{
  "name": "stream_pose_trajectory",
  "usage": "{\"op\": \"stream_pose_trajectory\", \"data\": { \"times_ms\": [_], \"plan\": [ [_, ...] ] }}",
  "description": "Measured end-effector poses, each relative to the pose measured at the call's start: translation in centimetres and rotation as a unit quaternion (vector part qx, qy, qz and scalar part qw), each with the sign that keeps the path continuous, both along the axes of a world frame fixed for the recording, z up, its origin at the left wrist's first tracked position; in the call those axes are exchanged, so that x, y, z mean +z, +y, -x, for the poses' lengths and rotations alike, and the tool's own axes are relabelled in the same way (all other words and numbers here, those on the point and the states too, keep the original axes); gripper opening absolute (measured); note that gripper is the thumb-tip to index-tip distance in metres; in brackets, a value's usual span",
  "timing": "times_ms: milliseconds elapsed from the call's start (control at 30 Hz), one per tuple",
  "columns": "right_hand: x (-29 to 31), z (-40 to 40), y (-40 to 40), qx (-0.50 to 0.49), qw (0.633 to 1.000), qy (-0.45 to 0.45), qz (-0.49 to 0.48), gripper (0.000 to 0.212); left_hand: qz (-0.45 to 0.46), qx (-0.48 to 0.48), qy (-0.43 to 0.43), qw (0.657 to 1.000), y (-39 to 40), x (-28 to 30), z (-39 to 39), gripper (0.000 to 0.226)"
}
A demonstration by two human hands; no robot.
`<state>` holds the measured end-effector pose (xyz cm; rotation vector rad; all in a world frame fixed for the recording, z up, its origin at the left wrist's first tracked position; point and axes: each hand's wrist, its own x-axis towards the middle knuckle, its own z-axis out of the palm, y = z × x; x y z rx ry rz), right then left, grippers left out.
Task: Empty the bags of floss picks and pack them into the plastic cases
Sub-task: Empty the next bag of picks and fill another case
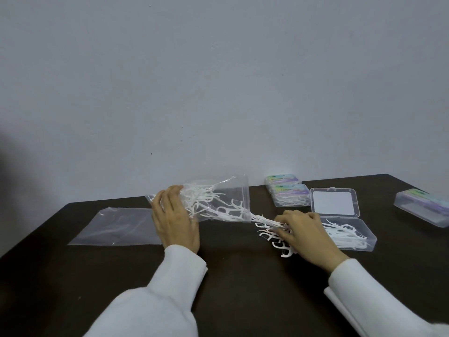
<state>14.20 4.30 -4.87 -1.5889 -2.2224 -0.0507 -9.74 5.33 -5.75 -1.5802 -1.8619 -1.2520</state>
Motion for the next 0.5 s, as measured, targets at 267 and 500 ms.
{"op": "stream_pose_trajectory", "data": {
  "times_ms": [267,500],
  "plan": [
    [0.44,0.09,-0.33,-0.006,0.999,-0.015,0.046,0.043,-0.01,0.045,-0.126,0.991,-0.25,0.51,0.01,0.061],
    [0.81,0.67,-0.73,0.079,0.985,0.147,0.031,0.051,-0.016,0.007,-0.082,0.997,-0.37,0.46,-0.38,0.063]
  ]
}}
